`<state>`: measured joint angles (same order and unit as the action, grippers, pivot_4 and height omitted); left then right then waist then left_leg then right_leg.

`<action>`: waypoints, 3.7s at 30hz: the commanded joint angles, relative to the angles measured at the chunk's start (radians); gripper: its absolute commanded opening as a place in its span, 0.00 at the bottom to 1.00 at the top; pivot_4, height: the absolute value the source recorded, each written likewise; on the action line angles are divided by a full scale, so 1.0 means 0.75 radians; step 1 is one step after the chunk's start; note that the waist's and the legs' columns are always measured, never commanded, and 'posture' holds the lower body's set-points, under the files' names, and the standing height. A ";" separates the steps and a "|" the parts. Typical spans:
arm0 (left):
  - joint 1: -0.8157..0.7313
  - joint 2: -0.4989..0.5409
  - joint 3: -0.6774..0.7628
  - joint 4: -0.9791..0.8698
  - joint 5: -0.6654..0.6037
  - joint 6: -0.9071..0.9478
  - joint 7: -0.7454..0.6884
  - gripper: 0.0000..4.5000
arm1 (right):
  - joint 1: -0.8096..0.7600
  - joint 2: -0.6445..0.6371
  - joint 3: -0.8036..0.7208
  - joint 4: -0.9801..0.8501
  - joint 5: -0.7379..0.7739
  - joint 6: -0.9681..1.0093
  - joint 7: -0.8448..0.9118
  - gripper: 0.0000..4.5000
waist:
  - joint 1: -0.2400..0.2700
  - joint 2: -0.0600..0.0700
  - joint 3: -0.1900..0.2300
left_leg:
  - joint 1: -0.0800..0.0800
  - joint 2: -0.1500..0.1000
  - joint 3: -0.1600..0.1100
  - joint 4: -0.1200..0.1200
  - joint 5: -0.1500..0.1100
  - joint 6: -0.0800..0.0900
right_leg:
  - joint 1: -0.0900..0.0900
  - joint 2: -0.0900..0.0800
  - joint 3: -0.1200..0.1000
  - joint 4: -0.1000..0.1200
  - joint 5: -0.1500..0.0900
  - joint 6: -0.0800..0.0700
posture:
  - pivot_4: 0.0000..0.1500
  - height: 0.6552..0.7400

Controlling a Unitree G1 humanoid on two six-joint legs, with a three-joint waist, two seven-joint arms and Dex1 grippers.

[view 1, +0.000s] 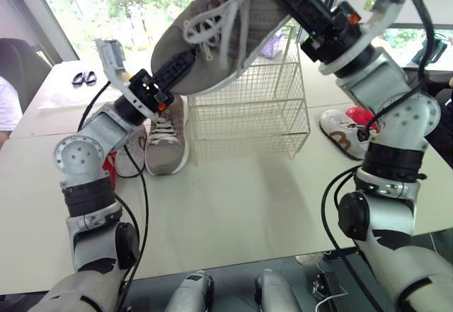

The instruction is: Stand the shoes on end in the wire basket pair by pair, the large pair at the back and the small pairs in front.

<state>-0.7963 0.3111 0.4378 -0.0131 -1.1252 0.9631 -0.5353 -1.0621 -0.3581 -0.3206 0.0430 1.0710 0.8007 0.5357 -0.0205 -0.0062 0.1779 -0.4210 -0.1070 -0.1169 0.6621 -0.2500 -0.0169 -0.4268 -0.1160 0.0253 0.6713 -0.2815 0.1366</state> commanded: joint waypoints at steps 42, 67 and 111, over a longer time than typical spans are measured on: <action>0.129 0.200 -0.137 -0.193 0.078 -0.138 -0.078 0.99 | -0.931 -0.357 0.457 1.644 -1.351 -1.395 0.936 0.38 | -0.031 0.002 0.001 | -0.001 0.000 0.001 -0.005 0.000 -0.001 | -0.002 0.001 0.001 -0.004 0.000 0.000 | 1.00 1.00; 0.089 0.224 -0.173 -0.195 0.062 -0.106 -0.043 1.00 | -0.751 -0.309 0.195 1.640 -1.299 -1.155 0.569 0.97 | -0.028 0.002 0.001 | -0.001 0.000 0.000 -0.002 0.000 -0.001 | -0.001 0.001 0.000 -0.002 0.000 0.000 | 1.00 1.00; -0.484 0.347 -0.511 0.779 1.056 0.133 0.277 1.00 | 0.166 -0.340 0.272 -0.509 -0.792 -0.092 0.177 0.97 | 0.002 0.001 0.000 | -0.006 -0.001 0.000 0.002 0.000 0.000 | -0.005 0.001 0.000 0.001 0.001 0.001 | 1.00 1.00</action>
<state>-1.1331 0.5644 0.0500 0.6219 -0.3361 1.0337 -0.3054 -0.9159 -0.6093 -0.0961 -0.3037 0.4626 0.7354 0.6830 -0.0192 -0.0055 0.1782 -0.4258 -0.1077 -0.1171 0.6639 -0.2500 -0.0171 -0.4308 -0.1153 0.0249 0.6725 -0.2808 0.1375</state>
